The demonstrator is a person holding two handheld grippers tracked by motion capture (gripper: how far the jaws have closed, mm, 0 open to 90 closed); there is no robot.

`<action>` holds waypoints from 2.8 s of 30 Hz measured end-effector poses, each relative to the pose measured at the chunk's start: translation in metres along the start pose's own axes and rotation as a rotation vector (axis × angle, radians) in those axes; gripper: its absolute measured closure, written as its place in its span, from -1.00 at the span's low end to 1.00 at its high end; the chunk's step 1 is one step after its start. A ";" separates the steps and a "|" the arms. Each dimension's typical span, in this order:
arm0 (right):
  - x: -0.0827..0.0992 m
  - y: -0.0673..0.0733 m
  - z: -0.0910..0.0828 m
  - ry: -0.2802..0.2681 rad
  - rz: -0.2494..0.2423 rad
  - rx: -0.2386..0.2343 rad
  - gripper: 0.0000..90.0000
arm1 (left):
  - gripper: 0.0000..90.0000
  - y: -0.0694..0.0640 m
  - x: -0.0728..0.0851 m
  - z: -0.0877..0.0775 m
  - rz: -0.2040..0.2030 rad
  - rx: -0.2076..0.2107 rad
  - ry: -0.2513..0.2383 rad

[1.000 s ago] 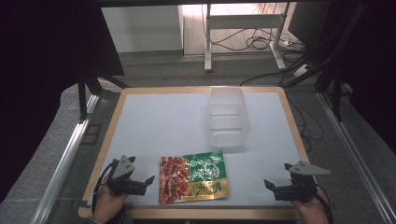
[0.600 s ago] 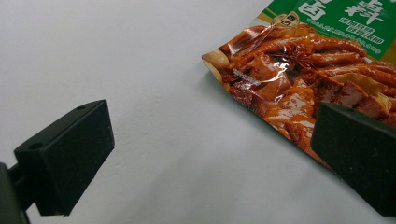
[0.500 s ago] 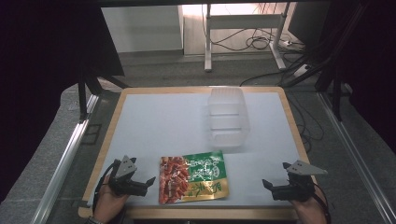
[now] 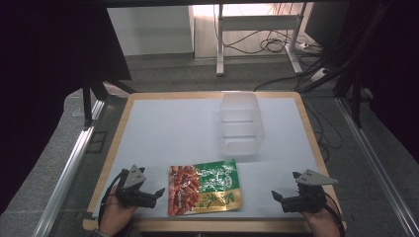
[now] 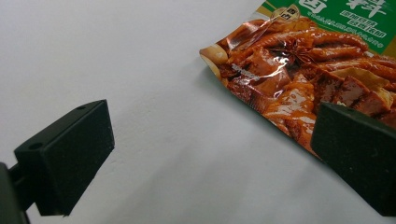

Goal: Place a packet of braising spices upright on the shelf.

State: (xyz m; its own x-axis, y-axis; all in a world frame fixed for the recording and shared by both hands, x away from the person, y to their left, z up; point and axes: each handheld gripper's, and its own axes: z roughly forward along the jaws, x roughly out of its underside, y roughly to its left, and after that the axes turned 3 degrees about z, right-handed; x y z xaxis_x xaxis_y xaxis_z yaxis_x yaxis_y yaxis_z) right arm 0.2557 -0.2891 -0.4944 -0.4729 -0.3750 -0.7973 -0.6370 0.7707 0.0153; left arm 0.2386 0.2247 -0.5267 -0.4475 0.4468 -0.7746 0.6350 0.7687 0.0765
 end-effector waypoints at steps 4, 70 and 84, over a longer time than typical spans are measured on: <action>-0.001 0.002 0.002 -0.001 -0.002 -0.012 -1.00 | -1.00 0.001 0.000 0.000 -0.015 0.007 0.009; -0.028 0.053 0.074 0.083 -0.056 -0.263 -0.99 | -1.00 -0.002 -0.004 -0.004 -0.005 0.014 0.001; -0.033 0.069 0.091 0.130 -0.064 -0.306 -0.93 | -1.00 -0.003 -0.004 -0.003 0.001 0.019 0.005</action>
State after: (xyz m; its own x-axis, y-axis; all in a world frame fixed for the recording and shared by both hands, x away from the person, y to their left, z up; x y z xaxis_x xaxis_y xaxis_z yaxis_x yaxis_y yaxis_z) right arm 0.2830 -0.1770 -0.5220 -0.4868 -0.4955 -0.7193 -0.8120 0.5602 0.1636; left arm 0.2365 0.2218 -0.5214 -0.4495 0.4499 -0.7717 0.6472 0.7595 0.0658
